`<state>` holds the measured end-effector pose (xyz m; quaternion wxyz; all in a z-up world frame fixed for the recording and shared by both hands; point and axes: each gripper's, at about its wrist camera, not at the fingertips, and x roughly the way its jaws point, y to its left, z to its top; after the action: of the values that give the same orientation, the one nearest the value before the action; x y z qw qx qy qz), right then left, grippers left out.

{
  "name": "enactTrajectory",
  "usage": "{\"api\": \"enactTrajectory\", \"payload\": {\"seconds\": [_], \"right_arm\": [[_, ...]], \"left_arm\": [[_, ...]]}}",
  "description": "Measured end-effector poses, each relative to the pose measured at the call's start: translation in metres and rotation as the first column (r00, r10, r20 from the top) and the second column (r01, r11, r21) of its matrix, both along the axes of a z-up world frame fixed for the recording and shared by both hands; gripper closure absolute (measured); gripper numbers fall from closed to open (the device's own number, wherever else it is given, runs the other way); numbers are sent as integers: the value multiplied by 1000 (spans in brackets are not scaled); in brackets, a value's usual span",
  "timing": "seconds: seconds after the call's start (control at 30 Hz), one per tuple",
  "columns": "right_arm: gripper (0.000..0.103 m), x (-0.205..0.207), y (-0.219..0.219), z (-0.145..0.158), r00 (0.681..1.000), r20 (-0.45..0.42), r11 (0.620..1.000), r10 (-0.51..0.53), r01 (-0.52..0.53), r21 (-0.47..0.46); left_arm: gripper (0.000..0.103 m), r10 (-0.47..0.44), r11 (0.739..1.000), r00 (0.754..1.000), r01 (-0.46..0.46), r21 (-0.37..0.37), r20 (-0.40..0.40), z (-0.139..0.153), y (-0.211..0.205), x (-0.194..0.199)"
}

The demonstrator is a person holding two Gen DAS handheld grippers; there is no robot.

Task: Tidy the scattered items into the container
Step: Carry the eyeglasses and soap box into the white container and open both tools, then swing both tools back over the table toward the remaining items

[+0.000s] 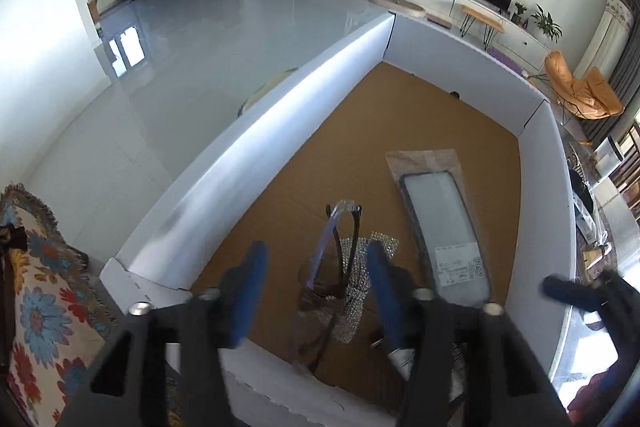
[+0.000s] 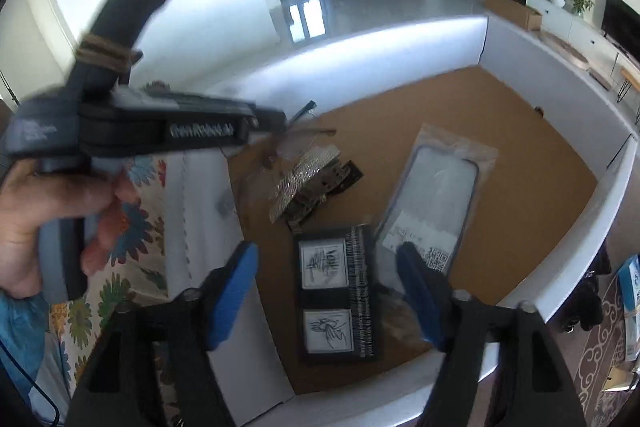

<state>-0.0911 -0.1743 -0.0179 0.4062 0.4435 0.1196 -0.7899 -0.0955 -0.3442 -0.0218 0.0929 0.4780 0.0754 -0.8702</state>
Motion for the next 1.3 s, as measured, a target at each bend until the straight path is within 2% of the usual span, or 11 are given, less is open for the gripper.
{"api": "enactTrajectory", "payload": {"seconds": [0.07, 0.23, 0.4, 0.5, 0.57, 0.6, 0.73, 0.83, 0.97, 1.17, 1.3], "right_arm": [[12, 1, 16, 17, 999, -46, 999, -18, 16, -50], [8, -1, 77, 42, 987, -109, 982, -115, 96, -160], [7, 9, 157, 43, 946, -182, 955, -268, 236, -178], [7, 10, 220, 21, 903, -204, 924, -377, 353, -145], [7, 11, 267, 2, 858, -219, 885, -465, 456, -94], [7, 13, 289, -7, 833, -225, 861, -505, 504, -64], [7, 17, 361, -45, 743, -216, 756, -634, 654, 29], [7, 24, 404, -70, 681, -191, 679, -707, 729, 85], [7, 34, 425, -84, 653, -167, 640, -739, 757, 129], [7, 35, 421, -88, 648, -178, 638, -740, 761, 116], [5, 32, 422, -93, 648, -165, 636, -744, 762, 125]], "left_arm": [[39, -3, 1000, 1000, 2, -23, -28, 5, 7, 5], [39, -32, 999, 996, 32, -7, -86, 27, 40, 20], [39, -193, 981, 966, 193, -21, -172, 62, 120, 35], [32, -322, 946, 921, 321, -41, -219, 77, 182, 49], [10, -405, 913, 883, 405, -54, -238, 77, 228, 60], [5, -431, 901, 871, 431, -57, -234, 76, 245, 64], [1, -552, 833, 823, 549, -61, -134, 25, 319, 66], [1, -566, 823, 823, 563, -74, -42, -30, 355, 55], [1, -514, 858, 858, 514, -22, 13, -82, 369, 38], [1, -501, 864, 865, 501, -58, 11, -98, 377, 24], [1, -475, 879, 880, 476, -33, 17, -104, 373, 10]]}}
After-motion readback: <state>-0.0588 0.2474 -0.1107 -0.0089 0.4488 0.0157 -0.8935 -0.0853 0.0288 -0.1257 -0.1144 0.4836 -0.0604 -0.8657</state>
